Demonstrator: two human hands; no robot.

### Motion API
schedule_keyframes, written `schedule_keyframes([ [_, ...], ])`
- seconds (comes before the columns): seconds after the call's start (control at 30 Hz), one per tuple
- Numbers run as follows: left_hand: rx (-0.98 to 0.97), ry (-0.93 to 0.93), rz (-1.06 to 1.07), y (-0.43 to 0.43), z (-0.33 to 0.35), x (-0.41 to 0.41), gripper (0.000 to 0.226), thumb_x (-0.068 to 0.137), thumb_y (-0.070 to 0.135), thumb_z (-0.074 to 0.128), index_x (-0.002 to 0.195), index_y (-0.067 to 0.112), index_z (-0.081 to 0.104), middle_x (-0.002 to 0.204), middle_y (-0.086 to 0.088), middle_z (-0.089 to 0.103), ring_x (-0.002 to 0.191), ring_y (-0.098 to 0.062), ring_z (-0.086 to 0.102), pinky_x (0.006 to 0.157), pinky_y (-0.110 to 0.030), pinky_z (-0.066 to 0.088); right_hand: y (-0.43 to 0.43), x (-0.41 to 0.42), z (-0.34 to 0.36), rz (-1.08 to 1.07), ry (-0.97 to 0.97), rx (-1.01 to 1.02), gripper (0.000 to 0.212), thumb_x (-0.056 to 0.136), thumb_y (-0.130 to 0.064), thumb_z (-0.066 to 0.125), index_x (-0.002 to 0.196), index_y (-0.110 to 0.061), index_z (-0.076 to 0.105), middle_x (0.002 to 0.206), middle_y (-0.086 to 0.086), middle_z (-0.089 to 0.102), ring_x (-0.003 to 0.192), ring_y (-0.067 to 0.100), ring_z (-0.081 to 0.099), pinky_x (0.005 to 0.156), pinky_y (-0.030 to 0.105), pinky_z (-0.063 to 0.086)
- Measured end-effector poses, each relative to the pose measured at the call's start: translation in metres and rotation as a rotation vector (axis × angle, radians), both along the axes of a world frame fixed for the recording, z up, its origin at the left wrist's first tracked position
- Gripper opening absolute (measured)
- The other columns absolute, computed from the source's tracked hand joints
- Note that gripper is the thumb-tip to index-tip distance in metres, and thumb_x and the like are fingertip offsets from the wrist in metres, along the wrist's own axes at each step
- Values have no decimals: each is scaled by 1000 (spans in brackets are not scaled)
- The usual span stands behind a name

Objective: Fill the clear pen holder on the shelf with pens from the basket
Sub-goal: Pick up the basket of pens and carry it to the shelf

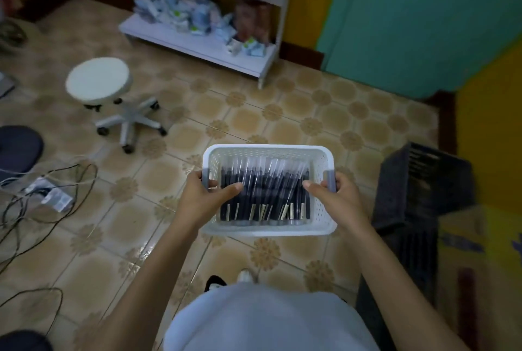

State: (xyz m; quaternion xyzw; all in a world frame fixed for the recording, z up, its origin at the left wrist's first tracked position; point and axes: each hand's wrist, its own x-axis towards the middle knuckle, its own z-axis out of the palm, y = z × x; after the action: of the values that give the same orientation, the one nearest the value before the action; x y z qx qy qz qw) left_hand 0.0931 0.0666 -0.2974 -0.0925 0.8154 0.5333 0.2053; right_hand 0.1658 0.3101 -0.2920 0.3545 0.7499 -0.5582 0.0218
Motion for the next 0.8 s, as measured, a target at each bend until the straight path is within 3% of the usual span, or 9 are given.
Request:
schedule_keyframes([
  [0.1,28,9,106,-39,2,-17,66,72,38,81,120,10,47,98,4,53,86,-6,55,65,-21,40,-35,-37,6,93,4,47,63,76,-39,76,127,-15,49,115,0,55,102,19,57,87,36,47],
  [0.2,60,-1,149,-70,4,-34,78,62,51,83,121,11,51,105,-2,60,93,-13,61,68,-24,44,-61,-70,5,167,5,59,63,76,-39,76,127,-15,48,109,-2,54,100,19,56,86,37,48],
  [0.27,65,-27,189,-91,1,-45,87,52,62,81,120,14,53,108,-3,62,95,-16,64,70,-26,47,-77,-90,2,214,1,59,61,76,-39,76,125,-14,49,104,-2,53,96,18,56,82,36,47],
  [0.43,43,-31,243,-132,-2,-86,78,58,59,79,117,15,54,106,-2,61,93,-15,63,67,-25,44,-115,-152,-17,293,-28,19,49,75,-41,76,107,-16,48,92,-5,48,88,19,52,69,28,40],
  [0.53,33,-54,270,-157,-4,-127,65,68,47,80,115,13,51,106,-2,59,89,-11,60,64,-21,42,-140,-201,-26,315,-33,3,58,76,-41,75,120,-13,50,102,-2,52,93,19,55,75,32,42],
  [0.63,18,-43,273,-185,-7,-179,76,63,55,81,119,12,52,110,-5,61,94,-15,62,67,-23,45,-171,-263,-28,335,-29,4,60,77,-40,75,124,-14,48,112,1,54,102,22,56,82,37,45],
  [0.7,1,-51,303,-204,-6,-214,73,68,48,80,122,10,49,110,-4,58,95,-14,59,67,-21,44,-192,-307,-29,353,-30,-3,62,77,-40,75,126,-13,47,115,2,54,104,23,56,86,39,47],
  [0.8,8,-61,338,-235,-4,-261,72,67,47,80,123,13,48,111,-2,59,95,-11,60,68,-21,44,-223,-367,-26,390,-26,-16,64,78,-40,74,129,-13,47,119,2,54,104,20,55,83,35,44],
])
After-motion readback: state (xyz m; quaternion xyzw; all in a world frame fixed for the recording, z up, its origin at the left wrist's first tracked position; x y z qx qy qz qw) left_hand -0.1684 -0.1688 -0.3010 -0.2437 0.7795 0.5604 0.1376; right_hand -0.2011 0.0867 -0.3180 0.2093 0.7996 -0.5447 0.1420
